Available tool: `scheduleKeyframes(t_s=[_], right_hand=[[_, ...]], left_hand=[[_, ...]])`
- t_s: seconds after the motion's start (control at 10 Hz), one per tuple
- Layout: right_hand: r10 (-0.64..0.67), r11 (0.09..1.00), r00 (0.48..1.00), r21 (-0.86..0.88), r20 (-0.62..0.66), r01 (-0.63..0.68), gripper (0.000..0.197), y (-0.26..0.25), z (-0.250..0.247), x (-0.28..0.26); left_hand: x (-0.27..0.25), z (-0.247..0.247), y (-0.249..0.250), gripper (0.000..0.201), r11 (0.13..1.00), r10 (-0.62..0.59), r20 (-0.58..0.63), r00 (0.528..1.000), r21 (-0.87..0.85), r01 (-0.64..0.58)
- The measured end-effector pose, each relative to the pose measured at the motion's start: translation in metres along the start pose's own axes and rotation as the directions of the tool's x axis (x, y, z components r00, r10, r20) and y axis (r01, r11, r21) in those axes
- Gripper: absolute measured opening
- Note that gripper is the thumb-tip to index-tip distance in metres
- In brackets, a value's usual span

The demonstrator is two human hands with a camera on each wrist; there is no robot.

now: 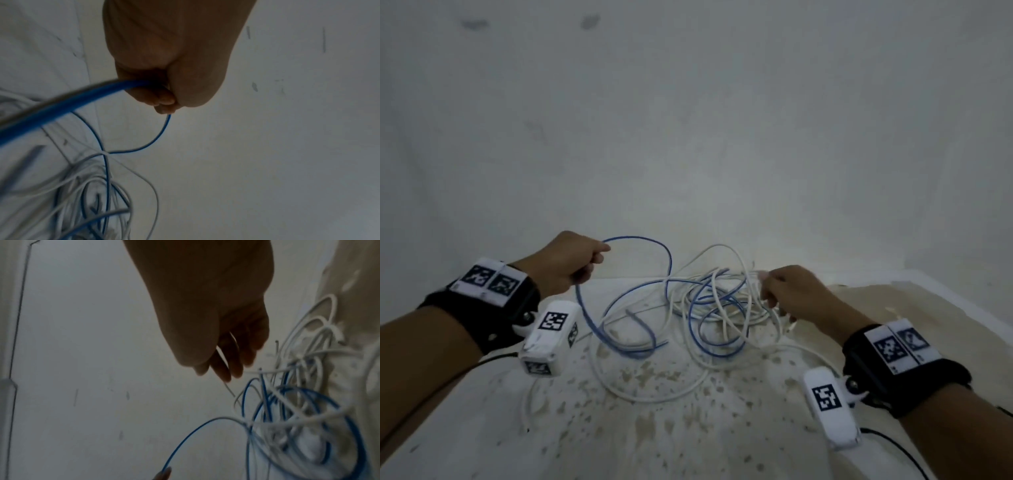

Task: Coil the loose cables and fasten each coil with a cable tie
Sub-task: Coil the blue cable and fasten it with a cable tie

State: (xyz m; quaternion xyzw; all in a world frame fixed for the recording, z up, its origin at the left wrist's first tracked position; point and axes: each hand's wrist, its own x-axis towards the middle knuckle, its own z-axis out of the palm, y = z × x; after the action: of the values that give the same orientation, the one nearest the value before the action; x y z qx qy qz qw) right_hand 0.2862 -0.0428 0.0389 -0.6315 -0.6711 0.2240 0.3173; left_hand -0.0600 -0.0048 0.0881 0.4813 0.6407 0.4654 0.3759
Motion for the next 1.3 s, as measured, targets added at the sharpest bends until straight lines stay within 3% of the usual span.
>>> scheduleKeyframes(t_s=[0.1, 0.2, 0.3, 0.4, 0.5, 0.6, 0.7, 0.8, 0.9, 1.0, 1.1, 1.3], right_hand=[[-0.047, 0.922, 0.968, 0.385, 0.245, -0.053, 0.046, -0.033, 0.021, -0.024], [-0.138, 0.822, 0.916, 0.56, 0.377, -0.106, 0.049, -0.065, 0.041, -0.045], [-0.165, 0.644, 0.873, 0.721, 0.458, -0.257, 0.059, -0.093, 0.056, -0.057], [0.01, 0.317, 0.907, 0.859, 0.42, -0.401, 0.053, -0.106, 0.061, -0.05], [0.18, 0.014, 0.919, 0.933, 0.352, -0.36, 0.027, -0.102, 0.052, -0.039], [0.24, -0.104, 0.937, 0.966, 0.256, -0.237, 0.025, -0.091, 0.044, -0.03], [0.266, 0.008, 0.949, 0.983, 0.172, -0.181, 0.024, -0.08, 0.04, -0.033], [0.235, 0.298, 0.966, 0.938, 0.108, -0.177, 0.025, -0.062, 0.037, -0.04], [0.185, 0.522, 0.976, 0.831, 0.113, -0.195, 0.027, -0.037, 0.037, -0.039], [0.148, 0.702, 0.981, 0.685, 0.127, -0.195, 0.032, -0.01, 0.031, -0.042], [0.144, 0.788, 0.979, 0.581, 0.144, -0.201, 0.038, 0.009, 0.026, -0.05], [0.181, 0.838, 0.98, 0.508, 0.081, -0.197, 0.038, 0.019, 0.033, -0.037]], left_hand=[[-0.027, 0.029, 0.019, 0.018, 0.992, 0.097, 0.023, 0.995, -0.09, -0.094], [-0.054, 0.059, 0.047, 0.026, 0.923, 0.143, 0.054, 0.988, -0.367, -0.113], [-0.076, 0.079, 0.061, 0.026, 0.823, 0.151, 0.138, 0.979, -0.566, -0.047], [-0.089, 0.088, 0.054, 0.018, 0.789, 0.136, 0.193, 0.972, -0.615, 0.012], [-0.096, 0.086, 0.036, 0.013, 0.785, 0.112, 0.268, 0.957, -0.614, 0.08], [-0.094, 0.072, 0.019, 0.025, 0.813, 0.018, 0.255, 0.967, -0.567, 0.135], [-0.084, 0.054, 0.005, 0.026, 0.796, -0.13, 0.163, 0.978, -0.571, 0.201], [-0.065, 0.037, -0.011, 0.023, 0.738, -0.279, 0.109, 0.954, -0.612, 0.286], [-0.052, 0.03, -0.023, 0.019, 0.757, -0.34, 0.065, 0.938, -0.574, 0.314], [-0.007, 0.025, -0.044, 0.023, 0.854, -0.299, 0.057, 0.953, -0.43, 0.293], [0.003, 0.029, -0.045, 0.025, 0.927, -0.294, 0.073, 0.953, -0.222, 0.303], [0.029, 0.051, 0.005, 0.034, 0.956, -0.179, 0.077, 0.981, -0.22, 0.192]])
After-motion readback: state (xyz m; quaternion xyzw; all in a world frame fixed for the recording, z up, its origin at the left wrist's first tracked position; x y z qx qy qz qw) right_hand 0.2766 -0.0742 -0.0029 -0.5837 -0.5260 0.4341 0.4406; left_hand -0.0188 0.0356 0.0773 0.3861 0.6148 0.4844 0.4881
